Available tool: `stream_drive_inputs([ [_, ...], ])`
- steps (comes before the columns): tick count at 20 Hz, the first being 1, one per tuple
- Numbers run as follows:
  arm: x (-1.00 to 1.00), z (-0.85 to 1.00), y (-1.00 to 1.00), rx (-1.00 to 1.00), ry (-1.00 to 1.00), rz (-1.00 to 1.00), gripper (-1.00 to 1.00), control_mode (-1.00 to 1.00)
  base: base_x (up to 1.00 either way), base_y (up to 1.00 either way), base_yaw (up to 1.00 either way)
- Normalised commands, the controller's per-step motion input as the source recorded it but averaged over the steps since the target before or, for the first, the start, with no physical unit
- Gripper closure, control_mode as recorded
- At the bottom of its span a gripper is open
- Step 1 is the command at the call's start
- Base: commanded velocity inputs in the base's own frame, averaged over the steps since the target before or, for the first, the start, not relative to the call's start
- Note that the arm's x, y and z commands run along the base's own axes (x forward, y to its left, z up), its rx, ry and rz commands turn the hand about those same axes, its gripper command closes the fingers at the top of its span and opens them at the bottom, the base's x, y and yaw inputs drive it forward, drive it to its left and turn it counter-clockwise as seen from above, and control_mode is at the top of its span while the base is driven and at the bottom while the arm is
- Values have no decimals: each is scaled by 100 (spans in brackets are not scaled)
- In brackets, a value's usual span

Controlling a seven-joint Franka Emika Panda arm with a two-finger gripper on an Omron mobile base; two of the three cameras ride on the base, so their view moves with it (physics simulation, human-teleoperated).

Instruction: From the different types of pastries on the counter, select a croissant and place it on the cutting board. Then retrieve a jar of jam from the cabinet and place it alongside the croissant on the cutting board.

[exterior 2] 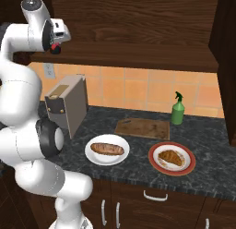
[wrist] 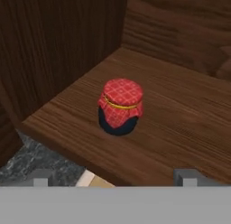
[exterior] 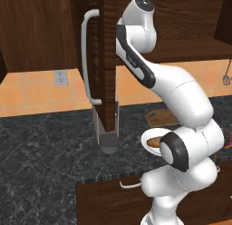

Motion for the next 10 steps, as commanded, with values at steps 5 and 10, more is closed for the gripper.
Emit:
stream_drive_inputs([
  [5,63,21,45,-12,0,-4,-100,-100,0,0,0],
  [10,2,-59,-10,-3,12,-1,-100,-100,0,0,0],
])
